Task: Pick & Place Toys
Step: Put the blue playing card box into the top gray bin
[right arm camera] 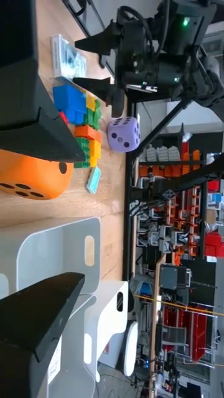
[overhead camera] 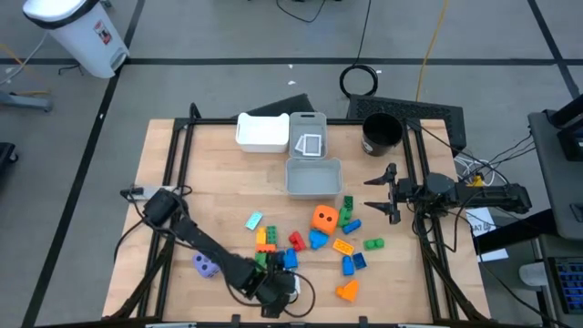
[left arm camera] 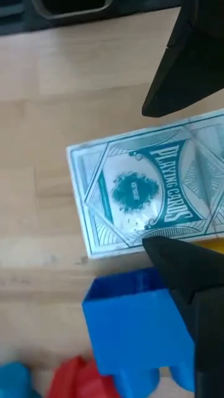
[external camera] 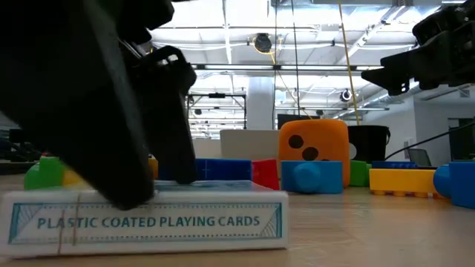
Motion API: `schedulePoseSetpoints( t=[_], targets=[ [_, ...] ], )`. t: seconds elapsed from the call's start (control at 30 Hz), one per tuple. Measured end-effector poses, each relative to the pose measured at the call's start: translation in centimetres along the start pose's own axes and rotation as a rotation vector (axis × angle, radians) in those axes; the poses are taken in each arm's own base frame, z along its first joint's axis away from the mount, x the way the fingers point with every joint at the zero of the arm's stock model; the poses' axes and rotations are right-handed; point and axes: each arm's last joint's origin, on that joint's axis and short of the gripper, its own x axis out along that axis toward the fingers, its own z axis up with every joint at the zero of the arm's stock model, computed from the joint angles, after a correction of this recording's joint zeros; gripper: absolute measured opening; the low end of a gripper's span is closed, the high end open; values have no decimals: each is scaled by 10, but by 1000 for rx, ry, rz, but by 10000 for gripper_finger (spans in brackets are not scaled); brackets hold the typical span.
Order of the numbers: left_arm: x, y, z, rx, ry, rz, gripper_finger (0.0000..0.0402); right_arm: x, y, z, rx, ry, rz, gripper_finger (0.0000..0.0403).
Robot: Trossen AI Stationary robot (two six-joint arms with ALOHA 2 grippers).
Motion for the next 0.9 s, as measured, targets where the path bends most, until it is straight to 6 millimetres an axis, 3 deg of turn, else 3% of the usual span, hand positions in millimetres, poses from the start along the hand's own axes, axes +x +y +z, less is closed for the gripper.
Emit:
schedulePoseSetpoints(
  t=[0.13,0.27,0.43,0.6,0.77,0.9],
  targets=[
    [1,14,-4,-176,31,117,341,0,0,0,0,0,0,278],
    [2,22,2,-336,69,71,363,0,0,0,0,0,0,278],
    [3,28,7,-343,75,38,389,0,0,0,0,0,0,277],
    [4,32,11,-289,61,40,390,0,0,0,0,0,0,279],
    [5,35,12,-355,72,32,357,0,0,0,0,0,0,277],
    [5,36,12,-380,75,42,293,0,0,0,0,0,0,279]
  ],
)
